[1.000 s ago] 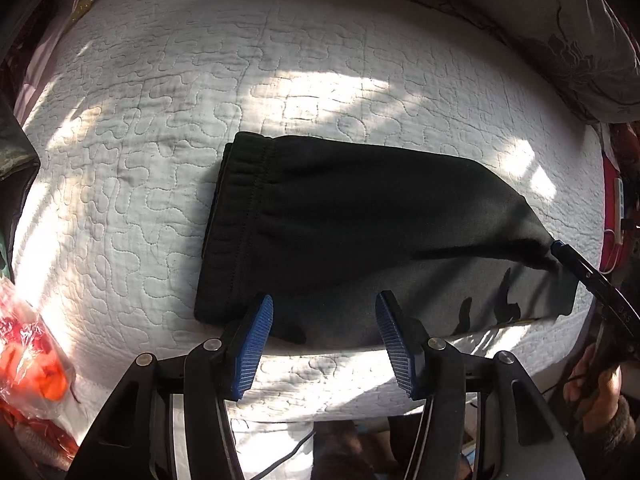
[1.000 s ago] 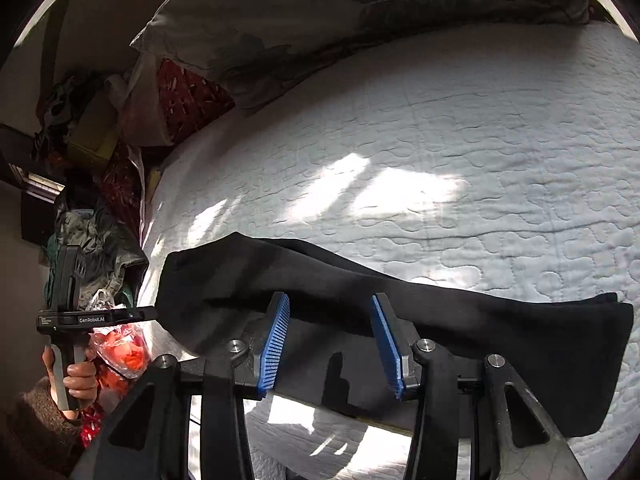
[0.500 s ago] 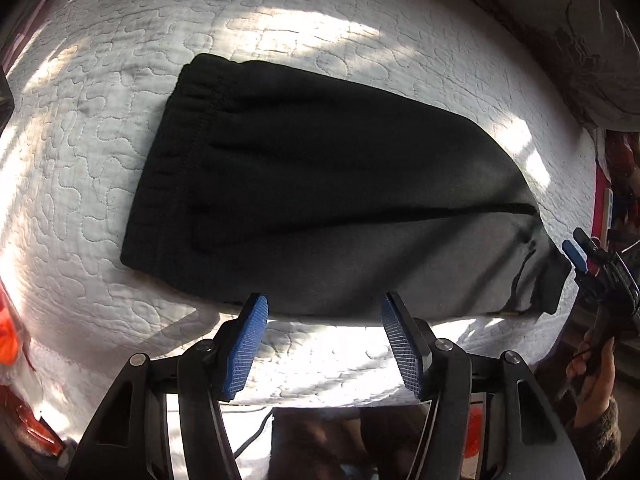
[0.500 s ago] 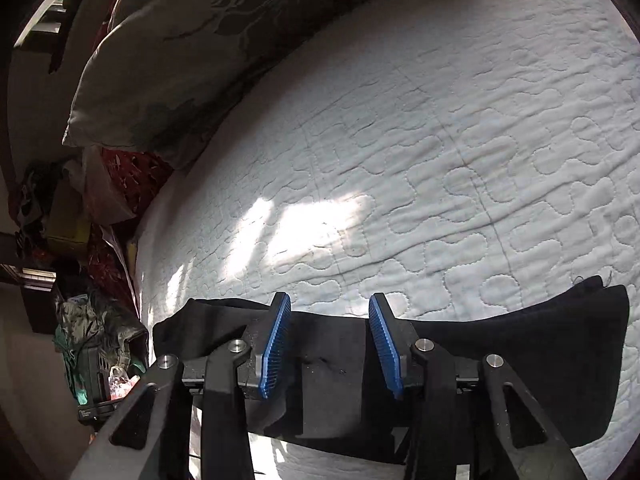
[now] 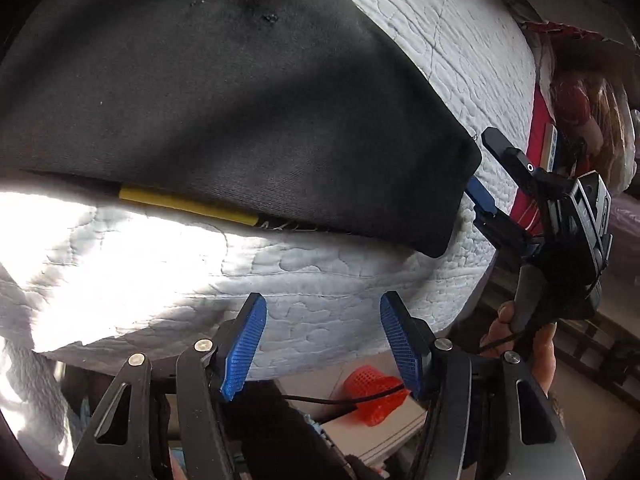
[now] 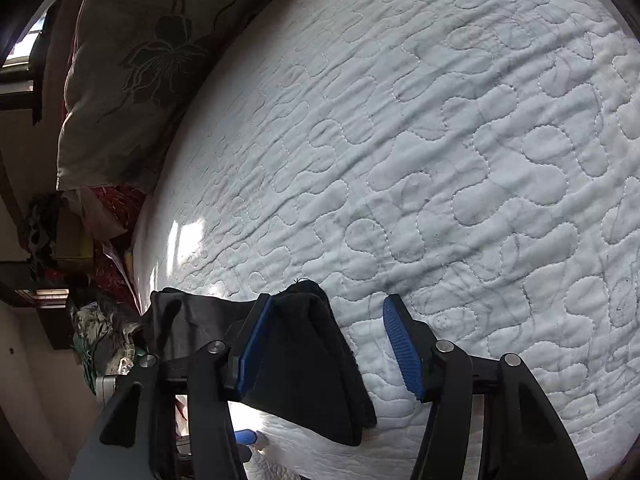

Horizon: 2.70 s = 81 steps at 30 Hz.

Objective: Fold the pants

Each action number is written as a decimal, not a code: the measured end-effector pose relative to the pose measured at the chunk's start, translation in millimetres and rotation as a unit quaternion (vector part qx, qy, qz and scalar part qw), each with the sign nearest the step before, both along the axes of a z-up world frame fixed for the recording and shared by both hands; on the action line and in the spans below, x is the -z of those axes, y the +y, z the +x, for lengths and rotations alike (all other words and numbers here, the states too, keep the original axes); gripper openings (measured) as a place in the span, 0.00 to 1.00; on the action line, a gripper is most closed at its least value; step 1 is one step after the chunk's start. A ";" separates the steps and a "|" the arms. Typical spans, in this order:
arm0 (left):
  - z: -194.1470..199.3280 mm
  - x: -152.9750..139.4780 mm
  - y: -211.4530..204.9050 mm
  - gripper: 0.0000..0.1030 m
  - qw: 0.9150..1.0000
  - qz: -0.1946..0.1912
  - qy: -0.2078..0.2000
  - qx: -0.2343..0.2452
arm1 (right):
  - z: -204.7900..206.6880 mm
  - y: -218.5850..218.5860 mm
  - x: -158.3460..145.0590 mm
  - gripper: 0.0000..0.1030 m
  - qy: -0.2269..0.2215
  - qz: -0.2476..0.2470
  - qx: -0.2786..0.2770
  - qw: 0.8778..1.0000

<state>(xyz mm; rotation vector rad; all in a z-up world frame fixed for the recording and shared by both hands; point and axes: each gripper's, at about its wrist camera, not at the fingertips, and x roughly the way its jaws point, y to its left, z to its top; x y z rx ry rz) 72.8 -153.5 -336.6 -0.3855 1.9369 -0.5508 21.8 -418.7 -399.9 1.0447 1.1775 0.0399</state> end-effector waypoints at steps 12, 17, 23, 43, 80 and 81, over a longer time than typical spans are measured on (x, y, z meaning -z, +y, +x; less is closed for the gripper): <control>-25.6 23.2 -19.6 0.57 0.996 -0.009 -0.001 -0.091 | 43.6 1.3 15.0 0.64 -0.071 0.110 -0.176 0.976; -28.5 37.8 -22.7 0.55 0.988 -0.032 0.024 -0.149 | 55.3 8.2 18.2 0.33 -0.054 0.103 -0.199 0.973; -23.9 55.6 -14.6 0.47 0.966 -0.072 0.059 -0.243 | 54.7 -1.4 28.0 0.34 -0.029 0.150 -0.161 0.975; -36.4 65.1 -13.2 0.09 0.952 -0.128 0.090 -0.263 | 48.0 0.2 2.6 0.24 0.000 0.101 -0.132 0.986; 7.9 21.5 105.1 0.09 0.935 -0.155 0.112 -0.298 | 89.4 94.6 -90.4 0.14 -0.005 -0.022 -0.235 0.972; 10.5 20.8 114.6 0.09 0.934 -0.154 0.112 -0.302 | 93.5 103.0 -91.3 0.14 -0.006 -0.018 -0.238 0.971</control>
